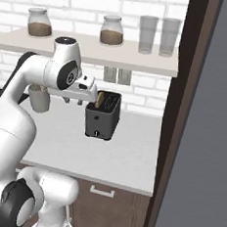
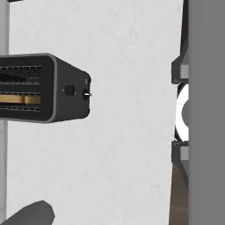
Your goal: Start the toaster. Once the lever pops up, take the bread to the plate on the dining counter.
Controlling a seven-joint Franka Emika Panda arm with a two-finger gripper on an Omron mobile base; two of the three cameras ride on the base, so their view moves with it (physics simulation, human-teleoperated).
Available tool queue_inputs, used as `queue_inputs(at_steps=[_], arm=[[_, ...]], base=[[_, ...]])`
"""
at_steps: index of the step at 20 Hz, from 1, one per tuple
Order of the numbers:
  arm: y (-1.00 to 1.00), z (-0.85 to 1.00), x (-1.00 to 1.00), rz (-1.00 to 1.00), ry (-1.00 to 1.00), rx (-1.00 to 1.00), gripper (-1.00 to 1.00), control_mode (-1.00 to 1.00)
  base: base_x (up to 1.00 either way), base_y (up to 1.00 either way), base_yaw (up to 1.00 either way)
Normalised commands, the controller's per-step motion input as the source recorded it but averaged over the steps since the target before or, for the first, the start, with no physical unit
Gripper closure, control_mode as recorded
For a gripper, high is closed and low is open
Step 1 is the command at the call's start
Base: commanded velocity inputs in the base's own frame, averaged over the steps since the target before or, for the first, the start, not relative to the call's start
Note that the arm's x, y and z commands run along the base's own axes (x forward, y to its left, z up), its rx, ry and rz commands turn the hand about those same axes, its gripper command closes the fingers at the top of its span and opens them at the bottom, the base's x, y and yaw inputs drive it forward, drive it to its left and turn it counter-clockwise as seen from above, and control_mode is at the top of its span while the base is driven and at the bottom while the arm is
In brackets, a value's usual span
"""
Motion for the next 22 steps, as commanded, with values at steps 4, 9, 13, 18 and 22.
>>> queue_inputs(at_steps=[4, 9, 13, 18, 22], arm=[[0.00, 0.00, -0.10, 0.00, 0.00, 0.00, -1.00, -1.00], [-0.19, -0.11, -0.46, 0.00, -0.02, 0.00, -1.00, -1.00], [-0.31, -0.27, -0.44, 0.00, -0.02, 0.01, -1.00, -1.00], [-0.22, -0.29, -0.06, 0.00, -0.03, 0.00, -1.00, -1.00], [-0.01, -0.19, 0.48, 0.00, -0.03, 0.00, -1.00, -1.00]], base=[[0.00, 0.00, 0.00], [0.00, 0.00, 0.00], [0.00, 0.00, 0.00], [0.00, 0.00, 0.00], [0.00, 0.00, 0.00]])
